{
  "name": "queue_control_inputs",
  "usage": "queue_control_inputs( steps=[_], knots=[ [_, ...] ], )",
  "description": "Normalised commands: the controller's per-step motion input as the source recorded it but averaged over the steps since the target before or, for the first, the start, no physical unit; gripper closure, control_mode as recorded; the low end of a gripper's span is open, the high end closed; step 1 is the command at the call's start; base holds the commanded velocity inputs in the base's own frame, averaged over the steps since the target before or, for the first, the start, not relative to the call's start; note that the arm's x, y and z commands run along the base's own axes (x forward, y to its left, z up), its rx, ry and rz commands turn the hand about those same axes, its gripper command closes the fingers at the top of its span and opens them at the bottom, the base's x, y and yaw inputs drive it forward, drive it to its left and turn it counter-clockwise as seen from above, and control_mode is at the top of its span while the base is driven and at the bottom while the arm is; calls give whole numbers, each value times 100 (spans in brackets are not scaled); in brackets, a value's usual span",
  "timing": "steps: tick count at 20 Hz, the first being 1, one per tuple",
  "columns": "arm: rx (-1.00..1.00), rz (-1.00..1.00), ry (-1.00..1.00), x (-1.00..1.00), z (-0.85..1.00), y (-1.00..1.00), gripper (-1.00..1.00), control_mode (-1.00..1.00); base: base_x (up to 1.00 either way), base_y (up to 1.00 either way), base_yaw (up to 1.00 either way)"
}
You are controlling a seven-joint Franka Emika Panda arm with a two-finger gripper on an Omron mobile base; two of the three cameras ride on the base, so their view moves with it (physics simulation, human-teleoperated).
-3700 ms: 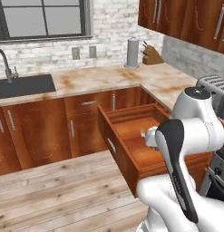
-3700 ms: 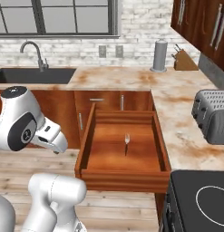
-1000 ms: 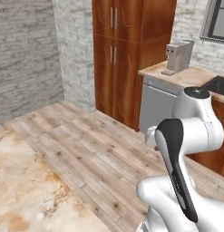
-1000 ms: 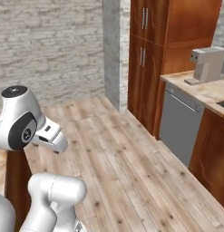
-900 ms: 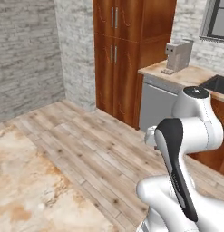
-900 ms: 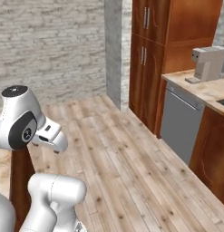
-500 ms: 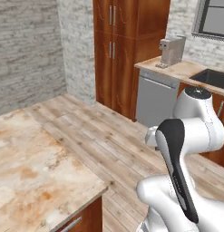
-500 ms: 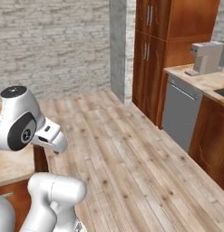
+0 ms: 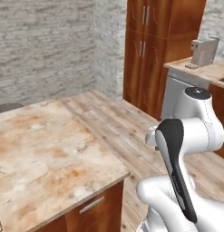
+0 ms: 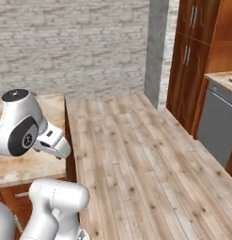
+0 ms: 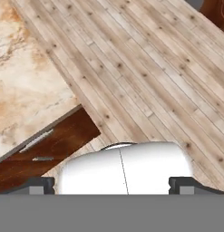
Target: Organize the utensils by type. Pick up the wooden spoons from the counter and place them in the open cabinet. Then pick up the metallic utensils from the counter and place them in the open drawer.
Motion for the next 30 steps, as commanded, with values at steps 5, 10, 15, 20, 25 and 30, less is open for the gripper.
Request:
queue_control_inputs(
  steps=[5,10,15,20,25,30],
  knots=[
    [0,0,0,0,0,0,-100,100,-55,52,52],
    [0,0,0,0,0,0,-100,100,-46,57,47],
    [0,0,0,0,0,0,-100,100,-25,68,19],
    [0,0,0,0,0,0,-100,100,-1,74,3],
    [0,0,0,0,0,0,-100,100,0,76,0],
    [0,0,0,0,0,0,-100,100,-6,80,2]
  ],
)
